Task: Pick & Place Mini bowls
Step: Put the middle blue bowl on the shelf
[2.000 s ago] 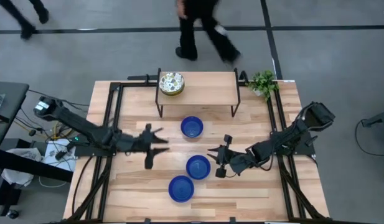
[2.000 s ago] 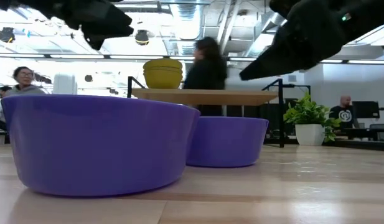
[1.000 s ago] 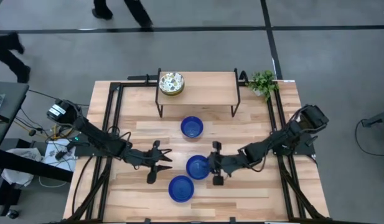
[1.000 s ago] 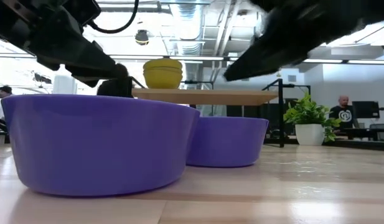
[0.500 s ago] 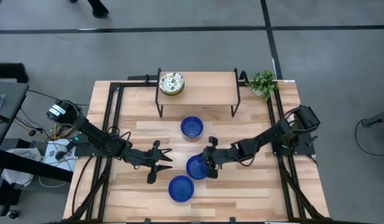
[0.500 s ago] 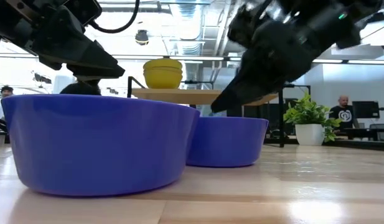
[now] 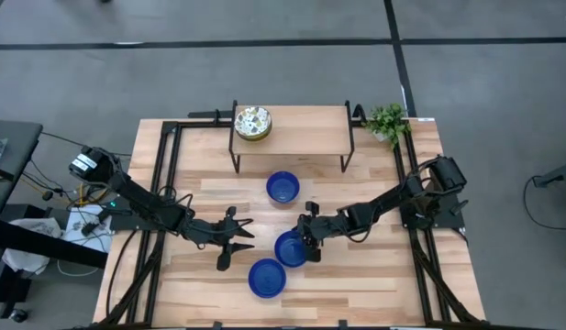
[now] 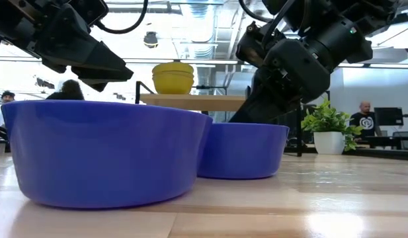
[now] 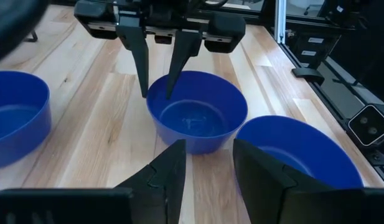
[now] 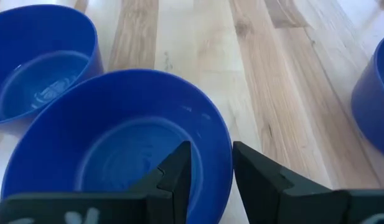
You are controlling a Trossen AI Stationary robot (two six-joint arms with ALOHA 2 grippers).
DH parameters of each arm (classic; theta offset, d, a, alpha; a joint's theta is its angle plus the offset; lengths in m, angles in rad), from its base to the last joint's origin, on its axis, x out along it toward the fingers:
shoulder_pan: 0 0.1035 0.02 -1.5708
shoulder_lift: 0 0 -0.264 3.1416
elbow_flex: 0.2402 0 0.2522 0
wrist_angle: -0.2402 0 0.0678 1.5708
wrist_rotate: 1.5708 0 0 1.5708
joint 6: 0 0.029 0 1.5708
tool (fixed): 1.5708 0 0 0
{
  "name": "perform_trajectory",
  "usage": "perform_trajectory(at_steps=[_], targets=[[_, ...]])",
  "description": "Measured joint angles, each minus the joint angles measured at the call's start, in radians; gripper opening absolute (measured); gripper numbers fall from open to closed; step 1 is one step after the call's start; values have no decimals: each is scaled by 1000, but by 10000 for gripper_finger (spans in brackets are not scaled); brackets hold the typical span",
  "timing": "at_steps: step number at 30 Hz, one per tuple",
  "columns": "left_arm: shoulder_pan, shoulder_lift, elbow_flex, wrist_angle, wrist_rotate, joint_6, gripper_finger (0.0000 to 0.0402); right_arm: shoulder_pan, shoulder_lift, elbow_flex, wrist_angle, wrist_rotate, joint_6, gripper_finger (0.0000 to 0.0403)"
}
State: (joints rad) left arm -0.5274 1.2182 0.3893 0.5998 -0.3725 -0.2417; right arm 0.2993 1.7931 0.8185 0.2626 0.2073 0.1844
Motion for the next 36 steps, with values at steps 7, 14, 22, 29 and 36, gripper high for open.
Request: perform_trajectory(at_steps=[7, 14, 22, 29, 36], targets=[[0, 0, 0, 2, 0, -2, 131, 0, 8, 0, -16, -3, 10, 107], [0, 0, 0, 4, 0, -2, 131, 0, 8, 0, -31, -2, 26, 105], [0, 0, 0, 7, 0, -2, 131, 1, 6, 3, -60, -33, 18, 11], [0, 0, 0, 8, 0, -2, 131, 0, -55, 31, -163, -26, -39, 2], [0, 0, 0, 12, 0, -2, 131, -1, -205, 142, -381, -18, -91, 1]])
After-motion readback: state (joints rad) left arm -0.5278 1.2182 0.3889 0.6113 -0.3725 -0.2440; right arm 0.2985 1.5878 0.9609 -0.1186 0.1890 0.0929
